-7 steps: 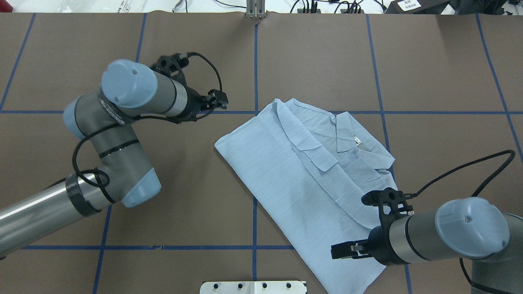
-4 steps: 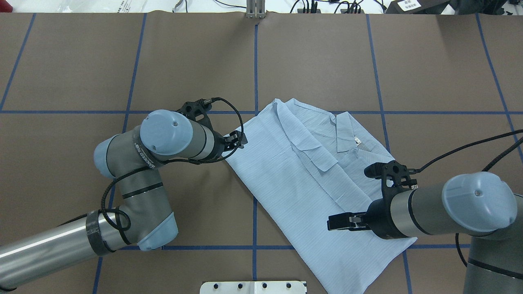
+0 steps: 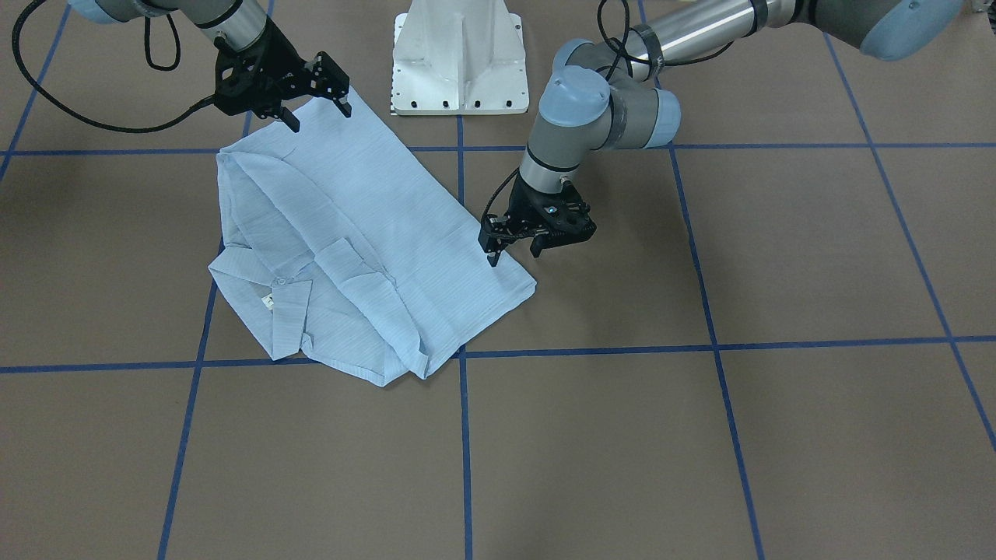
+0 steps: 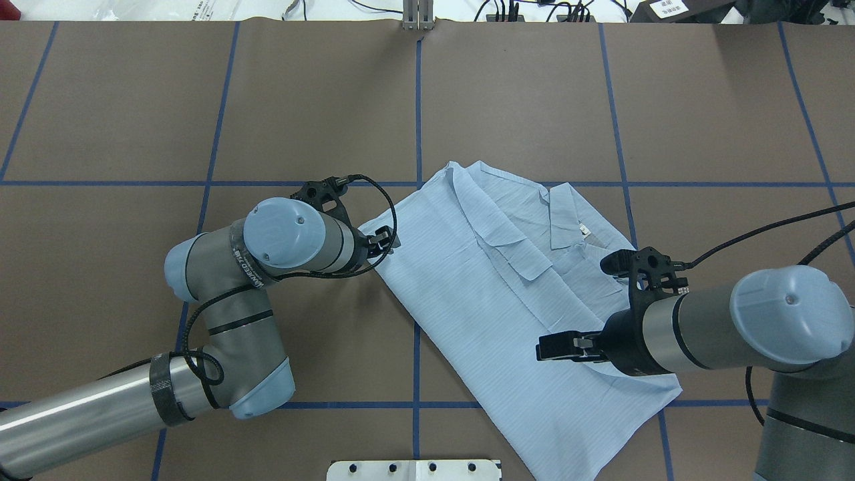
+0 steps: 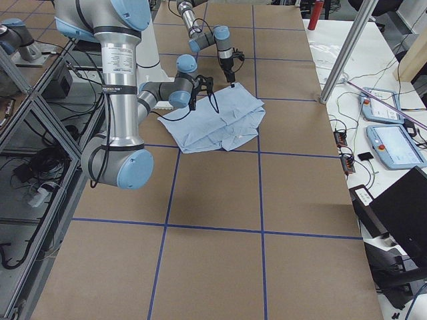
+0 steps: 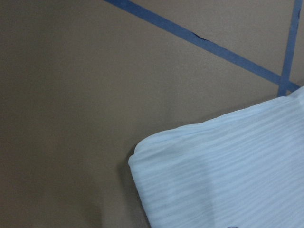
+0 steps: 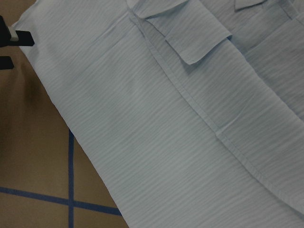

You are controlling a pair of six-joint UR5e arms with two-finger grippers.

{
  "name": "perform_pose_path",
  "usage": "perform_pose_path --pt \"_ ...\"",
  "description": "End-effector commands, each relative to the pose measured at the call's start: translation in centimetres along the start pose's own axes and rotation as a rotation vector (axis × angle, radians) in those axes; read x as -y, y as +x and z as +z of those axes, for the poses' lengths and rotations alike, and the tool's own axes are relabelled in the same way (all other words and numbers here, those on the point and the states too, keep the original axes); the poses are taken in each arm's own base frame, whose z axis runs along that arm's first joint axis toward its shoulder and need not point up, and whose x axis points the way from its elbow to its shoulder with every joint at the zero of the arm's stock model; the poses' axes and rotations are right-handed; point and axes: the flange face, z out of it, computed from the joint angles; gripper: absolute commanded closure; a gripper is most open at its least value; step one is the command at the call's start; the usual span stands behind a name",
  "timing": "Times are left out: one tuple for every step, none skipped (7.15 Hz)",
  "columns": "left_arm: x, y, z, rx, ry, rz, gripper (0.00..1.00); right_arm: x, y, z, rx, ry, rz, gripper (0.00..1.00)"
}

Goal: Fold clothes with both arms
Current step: 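Reach the left gripper to the nearest shirt corner while the right gripper holds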

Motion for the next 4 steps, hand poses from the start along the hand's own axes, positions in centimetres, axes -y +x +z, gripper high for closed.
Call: perform_pose_path --pt "0.5 -0.08 0.13 0.004 0.031 -0.001 0.19 0.13 -0.02 -0.08 0.001 0.003 0.001 0.0" --pt "0.53 -0.07 0.12 0.003 0.034 -0.001 0.22 0.12 0.05 -0.07 0.0 0.002 0.002 0.0" --pt "0.64 -0.07 0.09 0.002 0.036 -0.003 0.26 0.22 0.08 -0.14 0.0 0.004 0.003 0.0" --pt "0.56 -0.05 0.21 0.004 0.036 -0.001 0.3 0.31 0.11 -0.22 0.001 0.003 0.003 0.0"
